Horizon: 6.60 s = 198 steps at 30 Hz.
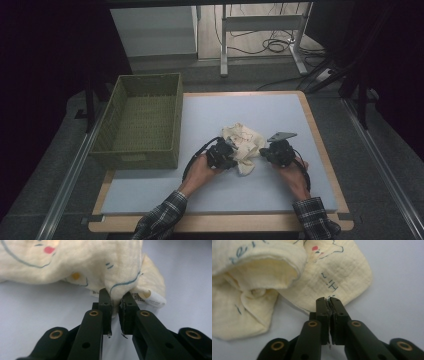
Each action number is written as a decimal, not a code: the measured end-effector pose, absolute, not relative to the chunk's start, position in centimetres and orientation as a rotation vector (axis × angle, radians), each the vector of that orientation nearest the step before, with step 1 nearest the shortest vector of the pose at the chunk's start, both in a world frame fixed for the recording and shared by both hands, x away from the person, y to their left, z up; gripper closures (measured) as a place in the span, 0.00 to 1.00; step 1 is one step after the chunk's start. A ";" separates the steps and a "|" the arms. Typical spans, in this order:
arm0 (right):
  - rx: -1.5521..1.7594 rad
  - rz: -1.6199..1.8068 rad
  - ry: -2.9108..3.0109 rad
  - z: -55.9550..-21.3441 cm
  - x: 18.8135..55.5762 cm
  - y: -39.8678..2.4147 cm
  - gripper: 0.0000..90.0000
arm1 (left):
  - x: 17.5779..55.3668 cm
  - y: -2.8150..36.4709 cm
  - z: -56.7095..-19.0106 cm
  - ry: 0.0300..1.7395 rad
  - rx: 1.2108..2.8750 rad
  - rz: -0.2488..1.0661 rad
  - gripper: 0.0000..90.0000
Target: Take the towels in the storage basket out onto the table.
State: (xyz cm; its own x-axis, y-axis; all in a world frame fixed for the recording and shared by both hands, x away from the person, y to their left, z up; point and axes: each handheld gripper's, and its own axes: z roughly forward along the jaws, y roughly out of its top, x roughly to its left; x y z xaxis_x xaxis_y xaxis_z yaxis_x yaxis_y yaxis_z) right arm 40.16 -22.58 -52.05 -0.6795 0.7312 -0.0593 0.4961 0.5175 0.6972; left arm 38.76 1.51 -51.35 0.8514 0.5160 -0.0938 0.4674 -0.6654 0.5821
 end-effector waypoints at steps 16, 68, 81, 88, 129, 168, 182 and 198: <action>1.124 0.915 2.272 -48.4 38.4 -29.9 0.98 | 39.1 5.7 -49.7 0.845 2.344 0.205 0.91; 1.298 0.901 2.225 -50.9 37.3 -36.3 0.70 | 34.2 2.1 -52.4 0.844 2.301 0.178 0.64; 1.223 0.958 2.324 -50.2 34.2 -35.0 0.95 | 32.7 4.4 -52.2 0.806 2.322 0.079 0.99; 1.167 0.981 2.388 -50.1 30.9 -34.0 0.95 | 30.6 6.8 -52.2 0.818 2.325 0.033 0.99; 1.214 1.011 2.362 -48.9 39.5 -31.0 0.77 | 42.3 4.6 -50.4 1.086 2.455 0.449 0.95; 0.989 0.918 2.226 -41.8 43.7 -24.7 0.60 | 46.3 4.6 -45.1 1.093 2.216 0.579 0.58; 1.223 0.880 2.316 -48.3 39.3 -33.2 0.67 | 37.2 4.4 -50.0 0.887 2.284 0.233 0.49; 1.242 0.890 2.348 -51.0 36.2 -34.6 0.95 | 31.9 3.3 -52.3 0.762 2.371 0.193 0.88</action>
State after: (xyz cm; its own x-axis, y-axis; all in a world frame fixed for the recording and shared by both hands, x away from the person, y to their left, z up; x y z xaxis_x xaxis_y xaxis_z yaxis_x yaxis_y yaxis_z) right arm 36.21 -34.60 -50.96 -0.5608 0.8279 -0.0062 0.6158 0.4221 0.6654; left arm 31.92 3.31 -52.28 0.8218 0.5675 -0.0513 0.4748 -0.6322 0.6123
